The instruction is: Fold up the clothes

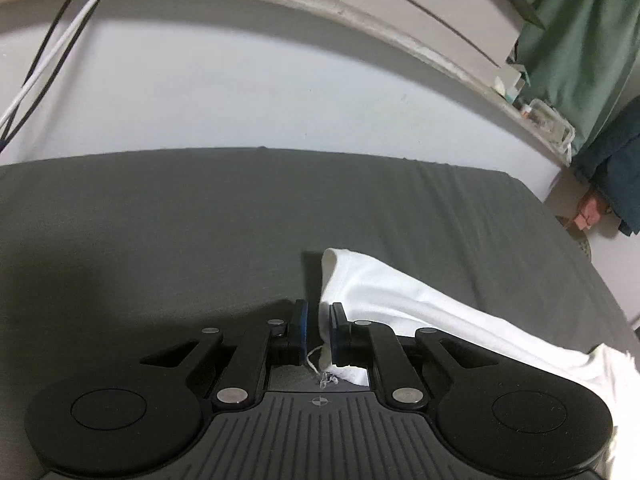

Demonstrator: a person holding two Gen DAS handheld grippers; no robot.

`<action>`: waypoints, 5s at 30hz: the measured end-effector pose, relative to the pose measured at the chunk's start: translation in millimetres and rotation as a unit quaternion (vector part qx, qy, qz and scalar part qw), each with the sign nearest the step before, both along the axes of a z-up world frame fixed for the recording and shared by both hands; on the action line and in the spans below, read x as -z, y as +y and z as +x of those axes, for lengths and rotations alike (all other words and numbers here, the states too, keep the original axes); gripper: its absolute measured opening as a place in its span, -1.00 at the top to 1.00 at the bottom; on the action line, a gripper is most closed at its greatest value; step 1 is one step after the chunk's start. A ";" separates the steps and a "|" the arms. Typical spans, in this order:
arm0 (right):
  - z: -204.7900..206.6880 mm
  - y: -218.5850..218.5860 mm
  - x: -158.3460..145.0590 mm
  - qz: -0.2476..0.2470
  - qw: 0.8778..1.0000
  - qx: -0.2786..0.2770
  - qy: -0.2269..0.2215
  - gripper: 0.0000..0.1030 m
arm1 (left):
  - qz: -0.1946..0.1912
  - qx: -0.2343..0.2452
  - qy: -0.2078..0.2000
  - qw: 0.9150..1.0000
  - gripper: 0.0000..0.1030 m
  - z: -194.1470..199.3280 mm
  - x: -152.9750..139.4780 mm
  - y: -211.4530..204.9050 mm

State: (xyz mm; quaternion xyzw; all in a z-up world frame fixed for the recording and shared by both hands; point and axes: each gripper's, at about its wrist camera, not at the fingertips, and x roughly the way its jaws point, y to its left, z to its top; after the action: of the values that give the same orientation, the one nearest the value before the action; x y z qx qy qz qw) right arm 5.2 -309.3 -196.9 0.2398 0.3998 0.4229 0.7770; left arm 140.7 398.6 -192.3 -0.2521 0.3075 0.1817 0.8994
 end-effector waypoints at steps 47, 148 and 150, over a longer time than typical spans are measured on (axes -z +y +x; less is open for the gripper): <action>8.8 -29.7 -22.1 0.056 0.995 0.076 0.033 -0.52 | -0.040 0.184 -0.202 0.961 0.92 85.4 -95.0 -138.0; -69.2 -232.8 18.7 0.070 0.867 0.448 0.206 0.84 | 0.488 0.375 -0.022 0.788 -1.00 61.6 -4.5 -464.4; -71.1 -234.7 16.6 0.094 0.870 0.441 0.200 0.85 | 0.480 0.358 -0.016 0.800 -1.00 65.4 -6.5 -459.6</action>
State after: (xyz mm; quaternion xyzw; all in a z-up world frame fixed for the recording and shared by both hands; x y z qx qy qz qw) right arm -65.8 -544.0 -213.5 0.5427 0.3580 0.0153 0.7597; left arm 206.0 -60.9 -185.8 0.3375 0.2349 -0.0327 0.9109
